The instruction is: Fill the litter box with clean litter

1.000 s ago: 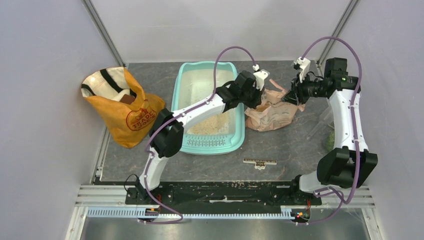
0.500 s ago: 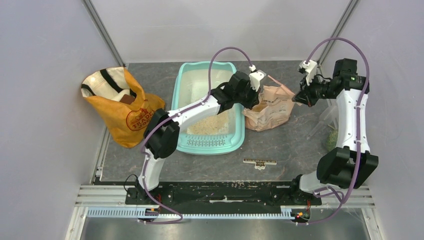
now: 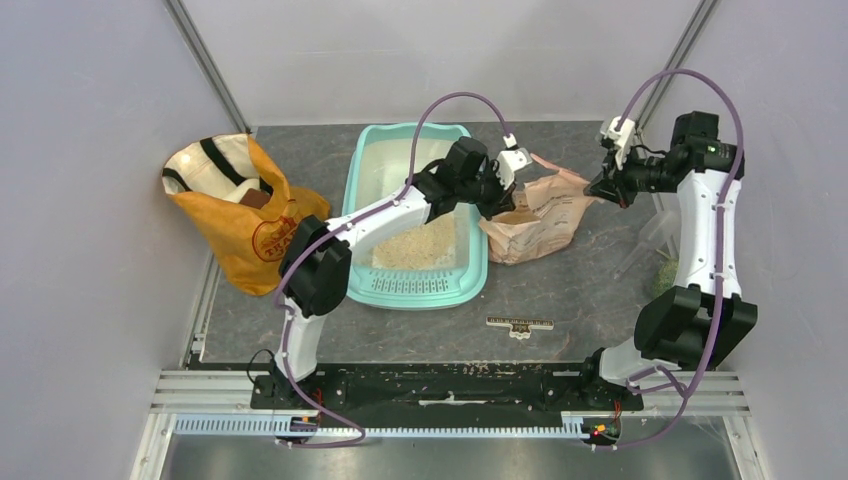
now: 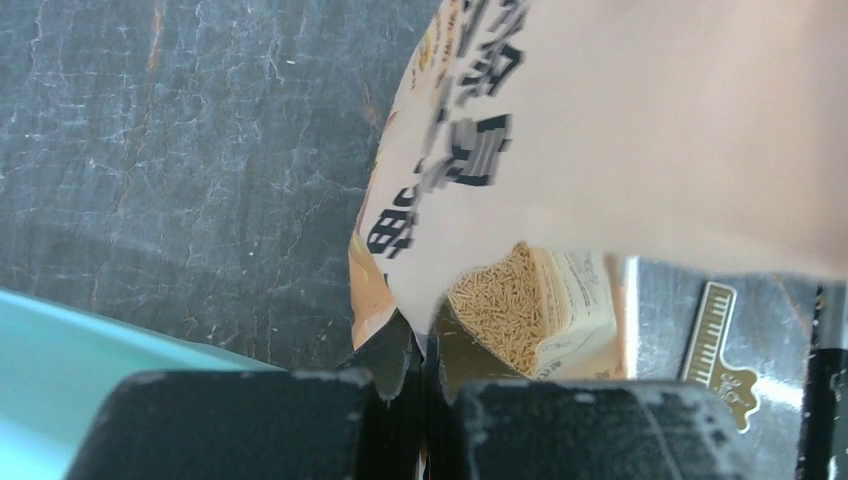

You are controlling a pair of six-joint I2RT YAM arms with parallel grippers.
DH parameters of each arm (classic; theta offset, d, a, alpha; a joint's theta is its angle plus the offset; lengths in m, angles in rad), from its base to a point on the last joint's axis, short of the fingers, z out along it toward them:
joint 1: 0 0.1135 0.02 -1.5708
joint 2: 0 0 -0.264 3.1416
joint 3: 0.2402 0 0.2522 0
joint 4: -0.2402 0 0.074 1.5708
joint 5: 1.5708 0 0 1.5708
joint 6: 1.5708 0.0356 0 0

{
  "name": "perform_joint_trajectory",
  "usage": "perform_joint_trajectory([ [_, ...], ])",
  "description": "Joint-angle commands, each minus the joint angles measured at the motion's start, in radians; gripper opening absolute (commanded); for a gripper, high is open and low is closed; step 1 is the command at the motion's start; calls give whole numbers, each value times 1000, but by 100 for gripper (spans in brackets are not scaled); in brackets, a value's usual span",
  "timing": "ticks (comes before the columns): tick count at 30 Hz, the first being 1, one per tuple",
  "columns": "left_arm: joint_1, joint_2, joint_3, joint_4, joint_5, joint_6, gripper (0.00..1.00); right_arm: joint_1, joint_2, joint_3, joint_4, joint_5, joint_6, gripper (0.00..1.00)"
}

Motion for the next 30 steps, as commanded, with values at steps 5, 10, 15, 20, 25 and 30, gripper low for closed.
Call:
perform_joint_trajectory([
  [5, 10, -16, 38, 78, 96, 170, 2, 29, -22, -31, 35, -11, -20, 0],
  [10, 13, -61, 41, 63, 121, 156, 2, -6, 21, 66, 36, -42, 6, 0],
  [15, 13, -33, 95, 147, -57, 16, 2, -8, 31, 101, 135, -78, 102, 0],
  [20, 14, -21, 125, 252, -121, -36, 2, 5, 26, 110, 232, -86, 195, 0],
  [25, -3, -43, 80, 310, -70, -34, 2, 6, 22, 138, 270, -82, 226, 0],
  [30, -9, -18, 45, 259, -62, -9, 2, 5, 4, 64, 187, -54, 131, 0],
])
